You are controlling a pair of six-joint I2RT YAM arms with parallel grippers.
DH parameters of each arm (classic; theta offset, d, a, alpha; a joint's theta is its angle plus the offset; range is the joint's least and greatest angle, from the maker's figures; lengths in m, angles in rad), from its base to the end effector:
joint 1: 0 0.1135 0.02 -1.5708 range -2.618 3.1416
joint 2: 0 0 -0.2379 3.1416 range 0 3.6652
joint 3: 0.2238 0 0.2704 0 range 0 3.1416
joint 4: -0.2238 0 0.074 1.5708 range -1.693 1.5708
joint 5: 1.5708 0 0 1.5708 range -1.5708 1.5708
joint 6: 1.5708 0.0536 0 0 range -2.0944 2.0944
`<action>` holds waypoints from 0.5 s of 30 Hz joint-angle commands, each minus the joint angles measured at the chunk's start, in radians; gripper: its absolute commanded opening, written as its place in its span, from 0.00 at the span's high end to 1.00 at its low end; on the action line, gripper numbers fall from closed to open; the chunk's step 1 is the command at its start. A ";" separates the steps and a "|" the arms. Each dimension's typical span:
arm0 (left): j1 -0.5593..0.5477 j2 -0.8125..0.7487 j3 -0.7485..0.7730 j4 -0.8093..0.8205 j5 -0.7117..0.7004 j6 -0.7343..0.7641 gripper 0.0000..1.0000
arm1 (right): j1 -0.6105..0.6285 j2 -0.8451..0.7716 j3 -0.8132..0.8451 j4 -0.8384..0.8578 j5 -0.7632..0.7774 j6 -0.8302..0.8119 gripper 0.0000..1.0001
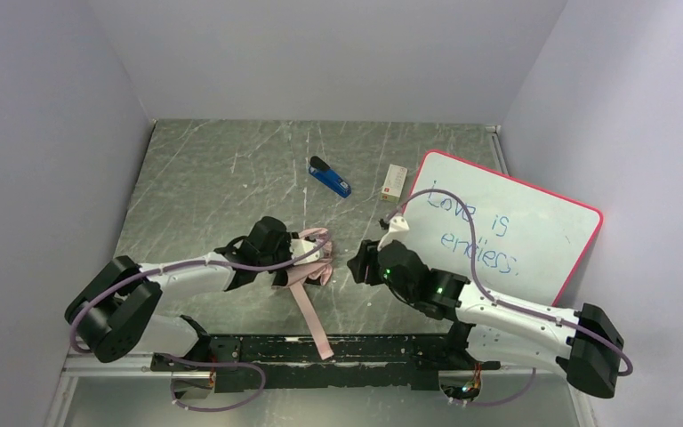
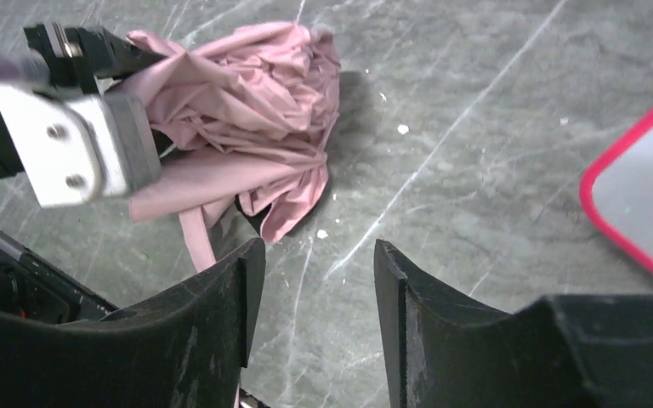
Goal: Put away the umbrella
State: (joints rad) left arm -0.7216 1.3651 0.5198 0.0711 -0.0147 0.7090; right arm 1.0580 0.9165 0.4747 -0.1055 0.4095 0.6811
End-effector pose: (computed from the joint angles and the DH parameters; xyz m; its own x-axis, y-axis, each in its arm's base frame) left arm 0.2126 -0.1860 0.0997 0.0265 0.8438 -0.5360 0.8371 0.2743 0.4733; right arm 0.1385 0.2025 0.1797 -0.5966 0.1177 -0.7939 -0.3306 0.8653 0.3767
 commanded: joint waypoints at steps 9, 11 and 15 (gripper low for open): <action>-0.120 -0.023 -0.109 0.064 -0.170 0.087 0.95 | -0.239 0.153 0.202 -0.020 -0.270 -0.250 0.21; -0.158 -0.018 -0.136 0.105 -0.214 0.108 0.95 | -0.286 0.163 0.209 -0.007 -0.318 -0.272 0.21; -0.204 -0.017 -0.185 0.185 -0.278 0.143 0.95 | -0.376 0.209 0.237 0.012 -0.465 -0.335 0.21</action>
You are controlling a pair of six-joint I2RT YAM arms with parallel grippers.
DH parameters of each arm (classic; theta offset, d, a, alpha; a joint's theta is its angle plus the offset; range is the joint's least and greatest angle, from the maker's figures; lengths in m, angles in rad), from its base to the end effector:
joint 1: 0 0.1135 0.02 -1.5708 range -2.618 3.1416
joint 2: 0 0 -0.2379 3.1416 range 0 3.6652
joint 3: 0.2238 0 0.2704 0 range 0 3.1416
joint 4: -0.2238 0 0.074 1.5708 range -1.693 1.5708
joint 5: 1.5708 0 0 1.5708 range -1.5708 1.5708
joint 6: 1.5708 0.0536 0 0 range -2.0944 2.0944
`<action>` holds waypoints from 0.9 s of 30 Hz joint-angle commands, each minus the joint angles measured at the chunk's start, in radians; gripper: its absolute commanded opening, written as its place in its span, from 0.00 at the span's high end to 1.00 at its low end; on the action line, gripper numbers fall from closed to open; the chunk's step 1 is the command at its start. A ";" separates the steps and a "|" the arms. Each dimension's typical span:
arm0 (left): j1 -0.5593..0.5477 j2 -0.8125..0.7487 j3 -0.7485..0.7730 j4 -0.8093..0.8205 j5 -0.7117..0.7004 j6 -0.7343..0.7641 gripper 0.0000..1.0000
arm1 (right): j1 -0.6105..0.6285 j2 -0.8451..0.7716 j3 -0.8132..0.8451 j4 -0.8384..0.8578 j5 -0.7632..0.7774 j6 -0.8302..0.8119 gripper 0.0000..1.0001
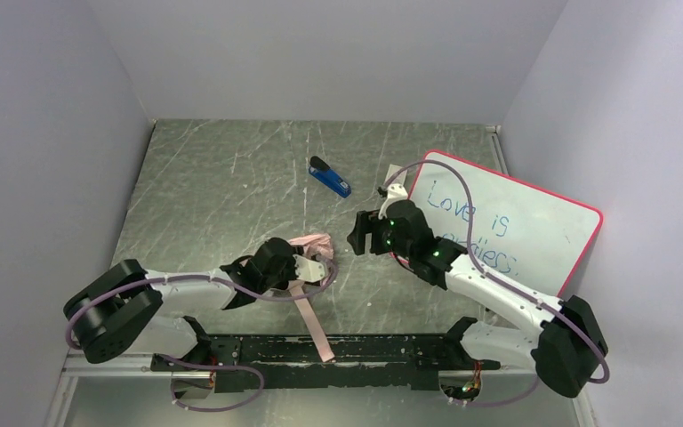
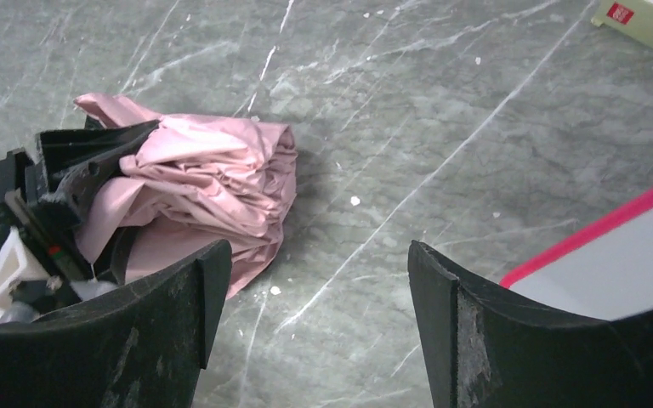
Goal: Put away the umbrella
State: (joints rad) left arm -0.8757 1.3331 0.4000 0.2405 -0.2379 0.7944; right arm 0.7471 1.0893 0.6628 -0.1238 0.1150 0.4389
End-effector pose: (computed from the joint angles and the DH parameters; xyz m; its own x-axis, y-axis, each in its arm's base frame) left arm 0.1802 -0.1964 0.0881 0.1631 0.8871 -0.4319 0.7334 0.1839 0.6545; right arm 0.2119 0.1879 0.2034 -0.6037 0.0163 -0.7971 -0.3830 0.8709 0.3079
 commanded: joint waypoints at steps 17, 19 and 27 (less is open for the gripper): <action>-0.149 0.040 -0.138 0.164 -0.173 0.151 0.95 | -0.112 0.231 0.165 0.077 -0.495 -0.401 0.22; -0.152 0.035 -0.141 0.169 -0.178 0.153 0.95 | -0.111 0.214 0.129 0.143 -0.501 -0.409 0.22; -0.179 0.059 -0.195 0.275 -0.214 0.233 0.95 | -0.111 0.251 0.087 0.292 -0.681 -0.635 0.22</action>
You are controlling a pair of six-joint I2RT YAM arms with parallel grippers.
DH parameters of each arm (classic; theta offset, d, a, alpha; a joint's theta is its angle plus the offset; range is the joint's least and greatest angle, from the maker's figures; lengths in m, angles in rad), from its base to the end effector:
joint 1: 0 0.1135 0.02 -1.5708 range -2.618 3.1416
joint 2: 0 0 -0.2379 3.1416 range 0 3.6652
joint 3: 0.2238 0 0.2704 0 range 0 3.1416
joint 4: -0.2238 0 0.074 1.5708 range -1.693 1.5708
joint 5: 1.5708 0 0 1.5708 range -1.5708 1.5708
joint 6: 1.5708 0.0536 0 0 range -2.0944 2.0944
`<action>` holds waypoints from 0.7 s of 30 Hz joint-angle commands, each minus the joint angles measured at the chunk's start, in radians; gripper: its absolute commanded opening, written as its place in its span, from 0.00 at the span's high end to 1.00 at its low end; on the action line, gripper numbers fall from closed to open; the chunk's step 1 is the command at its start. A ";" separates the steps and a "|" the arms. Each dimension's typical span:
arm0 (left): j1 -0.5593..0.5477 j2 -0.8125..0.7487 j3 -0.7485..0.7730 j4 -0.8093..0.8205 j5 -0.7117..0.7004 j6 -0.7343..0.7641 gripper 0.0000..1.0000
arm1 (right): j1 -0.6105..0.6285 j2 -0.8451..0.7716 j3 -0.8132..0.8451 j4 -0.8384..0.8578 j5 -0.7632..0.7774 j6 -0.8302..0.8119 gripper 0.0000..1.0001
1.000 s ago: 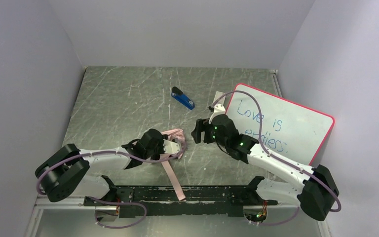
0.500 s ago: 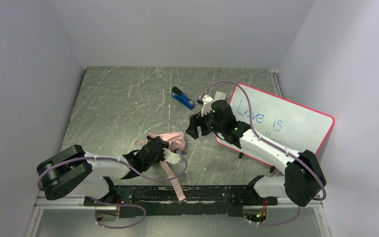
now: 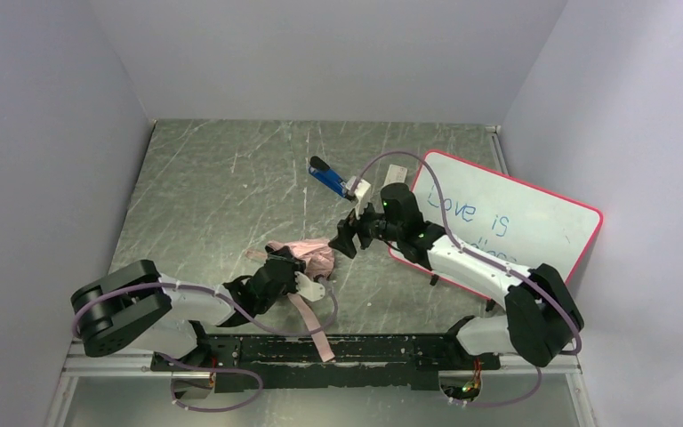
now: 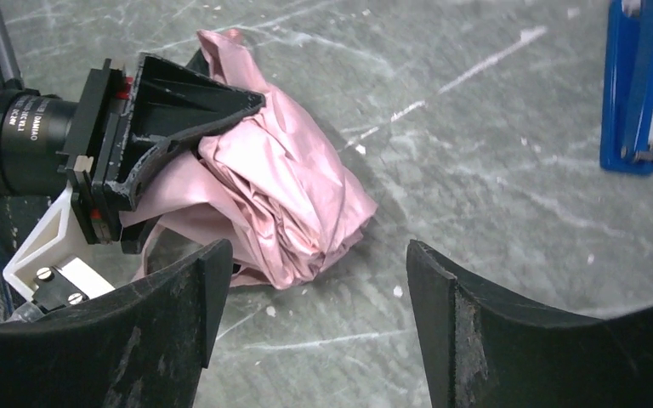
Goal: Put away the umbrella
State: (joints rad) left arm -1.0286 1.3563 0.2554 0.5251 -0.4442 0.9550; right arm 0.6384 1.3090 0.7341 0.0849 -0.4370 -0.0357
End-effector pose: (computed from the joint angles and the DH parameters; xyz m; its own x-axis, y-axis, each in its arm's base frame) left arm 0.1461 -0.1979 0.0714 0.3173 0.9018 -0.2935 0.5687 0.0667 0.8198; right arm 0.2438 0.2092 0.1926 -0.3477 -0.2983 -0.8889 -0.8527 0.4947 0.1676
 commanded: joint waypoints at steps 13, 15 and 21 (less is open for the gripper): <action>-0.060 0.133 -0.134 0.239 -0.063 0.229 0.95 | 0.015 0.238 0.199 -0.141 -0.474 -0.515 0.17; -0.067 0.161 -0.136 0.274 -0.073 0.247 0.95 | 0.024 0.272 0.236 -0.175 -0.475 -0.545 0.17; -0.086 0.225 -0.150 0.380 -0.102 0.300 0.95 | 0.043 0.371 0.312 -0.274 -0.469 -0.615 0.17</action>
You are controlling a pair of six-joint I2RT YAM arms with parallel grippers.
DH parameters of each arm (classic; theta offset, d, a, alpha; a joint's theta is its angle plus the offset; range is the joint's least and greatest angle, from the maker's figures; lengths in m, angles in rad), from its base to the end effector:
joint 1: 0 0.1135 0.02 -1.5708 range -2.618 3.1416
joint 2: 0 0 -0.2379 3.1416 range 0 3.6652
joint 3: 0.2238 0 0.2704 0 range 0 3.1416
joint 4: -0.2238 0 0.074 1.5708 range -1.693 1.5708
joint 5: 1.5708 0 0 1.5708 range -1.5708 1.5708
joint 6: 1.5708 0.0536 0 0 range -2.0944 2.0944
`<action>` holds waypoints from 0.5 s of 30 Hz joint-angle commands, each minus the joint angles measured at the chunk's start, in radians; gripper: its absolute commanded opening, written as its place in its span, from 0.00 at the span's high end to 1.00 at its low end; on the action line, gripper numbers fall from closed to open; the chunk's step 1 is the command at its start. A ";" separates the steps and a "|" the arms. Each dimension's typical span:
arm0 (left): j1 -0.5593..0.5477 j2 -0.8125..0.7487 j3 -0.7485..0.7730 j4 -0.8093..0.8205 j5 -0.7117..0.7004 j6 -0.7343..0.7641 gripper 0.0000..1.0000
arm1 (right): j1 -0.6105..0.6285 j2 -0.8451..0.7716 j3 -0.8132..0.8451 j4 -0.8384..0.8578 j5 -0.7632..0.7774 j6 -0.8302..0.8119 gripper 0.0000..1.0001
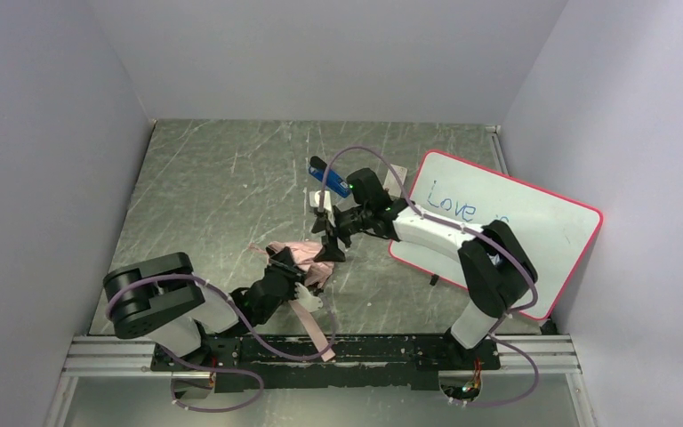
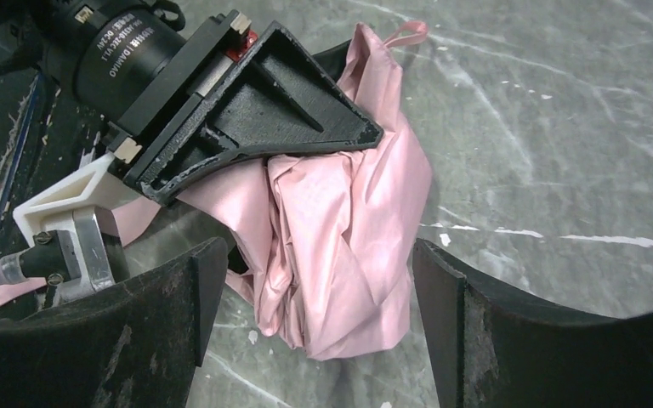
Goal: Put away the umbrella
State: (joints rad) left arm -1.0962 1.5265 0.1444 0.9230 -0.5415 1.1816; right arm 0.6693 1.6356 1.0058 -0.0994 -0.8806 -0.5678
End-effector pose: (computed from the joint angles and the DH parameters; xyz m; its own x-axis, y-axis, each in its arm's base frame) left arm 0.1276 -0.1878 0.0503 0.4330 0.8921 -0.1288 0.3965 -0.0602 0.9161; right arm 0.2602 0.2585 0.1721 0.0144 -0.4252 -0.9050 -0.9943 -0.1021 0.0321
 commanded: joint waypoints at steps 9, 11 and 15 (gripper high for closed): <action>-0.035 0.092 -0.051 0.046 -0.015 0.090 0.95 | 0.026 0.144 0.075 -0.052 0.023 -0.066 0.17; -0.037 0.095 -0.052 0.053 -0.020 0.092 0.95 | 0.035 0.177 0.094 -0.059 0.034 -0.068 0.17; -0.039 0.095 -0.055 0.061 -0.024 0.092 0.95 | 0.052 0.249 0.121 -0.092 0.061 -0.082 0.15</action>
State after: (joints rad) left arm -1.1217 1.5970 0.1192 1.0588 -0.5751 1.2430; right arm 0.7021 1.8217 1.0924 -0.1665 -0.8509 -0.6304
